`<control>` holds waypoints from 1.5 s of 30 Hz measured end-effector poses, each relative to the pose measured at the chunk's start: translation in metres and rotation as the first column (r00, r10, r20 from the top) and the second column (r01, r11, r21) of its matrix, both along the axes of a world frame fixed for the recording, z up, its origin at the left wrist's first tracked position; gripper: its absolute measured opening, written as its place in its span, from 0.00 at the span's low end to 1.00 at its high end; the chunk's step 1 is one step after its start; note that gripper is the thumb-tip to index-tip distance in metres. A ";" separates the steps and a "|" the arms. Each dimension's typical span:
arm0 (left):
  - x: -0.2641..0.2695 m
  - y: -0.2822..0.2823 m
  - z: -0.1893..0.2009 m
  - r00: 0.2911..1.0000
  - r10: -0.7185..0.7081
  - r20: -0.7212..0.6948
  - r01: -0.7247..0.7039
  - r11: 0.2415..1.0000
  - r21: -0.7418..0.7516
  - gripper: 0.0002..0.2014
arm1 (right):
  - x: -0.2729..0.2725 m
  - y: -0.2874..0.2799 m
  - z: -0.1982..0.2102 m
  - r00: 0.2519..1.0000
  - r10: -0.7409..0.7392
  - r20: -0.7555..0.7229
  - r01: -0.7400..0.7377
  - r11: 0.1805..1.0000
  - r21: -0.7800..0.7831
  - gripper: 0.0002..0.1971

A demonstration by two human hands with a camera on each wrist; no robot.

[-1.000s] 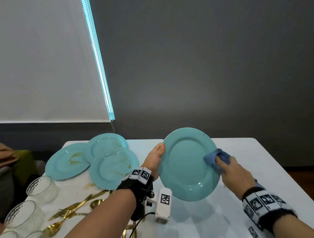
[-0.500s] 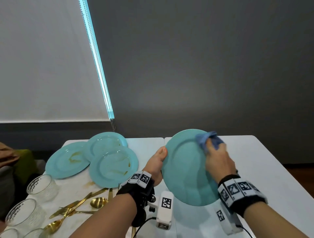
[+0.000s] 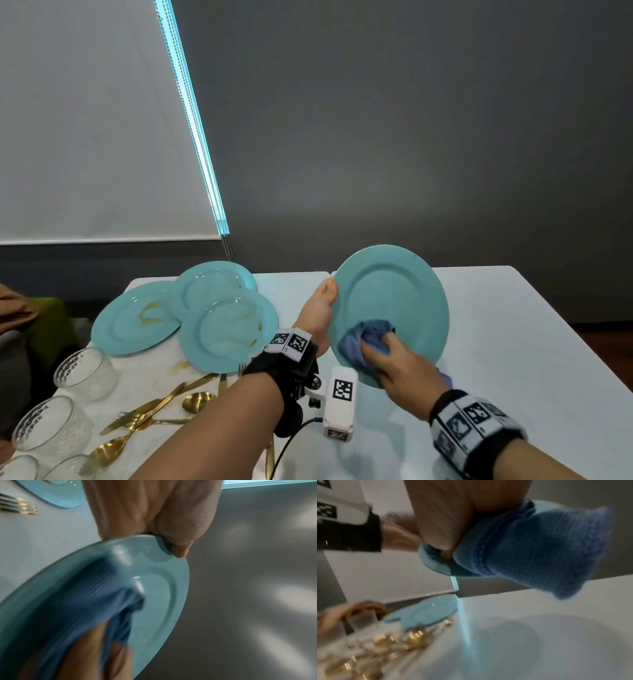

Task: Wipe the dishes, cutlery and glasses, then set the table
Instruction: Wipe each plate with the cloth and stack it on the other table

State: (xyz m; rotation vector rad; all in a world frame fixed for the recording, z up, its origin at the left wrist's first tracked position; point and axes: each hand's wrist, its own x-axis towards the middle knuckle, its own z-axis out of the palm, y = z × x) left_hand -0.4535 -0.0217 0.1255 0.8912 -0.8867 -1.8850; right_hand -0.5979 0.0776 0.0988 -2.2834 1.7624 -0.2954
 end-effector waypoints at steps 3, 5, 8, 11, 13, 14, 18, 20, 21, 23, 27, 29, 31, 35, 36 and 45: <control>0.009 -0.004 -0.001 0.999 -0.009 0.047 0.010 0.999 -0.037 0.14 | -0.053 0.005 -0.018 0.957 0.013 -0.290 -0.013 1.000 0.003 0.34; 0.011 -0.003 -0.002 0.998 -0.011 0.064 0.012 1.000 -0.025 0.13 | -0.082 -0.003 -0.006 0.929 -0.163 -0.334 0.165 0.986 -0.021 0.32; 0.004 0.001 -0.004 0.996 -0.067 0.064 0.066 0.998 0.012 0.13 | -0.084 -0.024 0.023 0.849 -0.526 -0.042 0.520 0.848 -0.106 0.27; -0.010 0.013 -0.006 0.987 -0.153 0.052 0.151 0.988 0.037 0.14 | -0.049 -0.042 0.044 0.778 -0.612 0.139 0.627 0.769 -0.126 0.25; -0.017 0.017 -0.010 0.985 -0.165 0.045 0.162 0.985 0.056 0.14 | -0.020 -0.041 0.041 0.831 -0.529 0.170 0.548 0.831 -0.095 0.26; -0.018 0.016 -0.010 0.986 -0.159 0.039 0.157 0.986 0.062 0.15 | -0.006 -0.036 0.035 0.874 -0.453 0.175 0.474 0.873 -0.110 0.26; -0.008 0.005 -0.014 0.997 -0.072 0.022 0.070 0.994 0.082 0.18 | 0.023 -0.006 -0.004 0.992 -0.086 0.090 0.093 0.993 -0.068 0.23; 0.004 -0.001 -0.016 0.999 -0.035 0.036 0.034 0.999 0.036 0.16 | 0.016 0.009 -0.012 0.999 0.028 -0.033 -0.026 0.998 0.052 0.24; 0.009 -0.002 -0.015 0.998 -0.030 0.046 0.030 0.999 0.011 0.15 | 0.005 0.013 -0.019 0.992 0.078 -0.104 -0.070 0.995 0.076 0.28; 0.017 -0.005 -0.017 0.997 -0.018 0.069 0.017 1.000 0.001 0.14 | -0.023 0.014 -0.029 0.958 0.078 -0.275 -0.054 0.994 0.096 0.35; 0.025 -0.008 -0.023 0.996 -0.040 0.082 0.036 0.998 0.050 0.14 | -0.075 -0.007 -0.011 0.928 -0.146 -0.342 0.165 0.986 0.027 0.31; 0.022 -0.006 -0.027 0.993 -0.086 0.080 0.080 0.993 0.082 0.13 | -0.076 -0.023 0.009 0.912 -0.390 -0.129 0.391 0.920 -0.012 0.28; 0.015 -0.001 -0.032 0.990 -0.127 0.068 0.119 0.987 0.111 0.12 | -0.064 -0.041 0.024 0.844 -0.537 0.013 0.536 0.841 -0.069 0.27; 0.002 0.007 -0.042 0.985 -0.162 0.052 0.155 0.981 0.118 0.13 | -0.007 -0.048 0.022 0.913 -0.406 0.046 0.408 0.912 -0.045 0.26; 0.002 0.006 -0.043 0.988 -0.149 0.047 0.142 0.983 0.119 0.13 | 0.009 -0.041 0.016 0.946 -0.322 0.028 0.322 0.946 -0.021 0.26; 0.042 -0.010 -0.047 0.995 -0.057 0.077 0.048 0.993 0.105 0.13 | -0.034 0.004 -0.036 0.895 0.120 -0.429 -0.019 0.972 0.233 0.33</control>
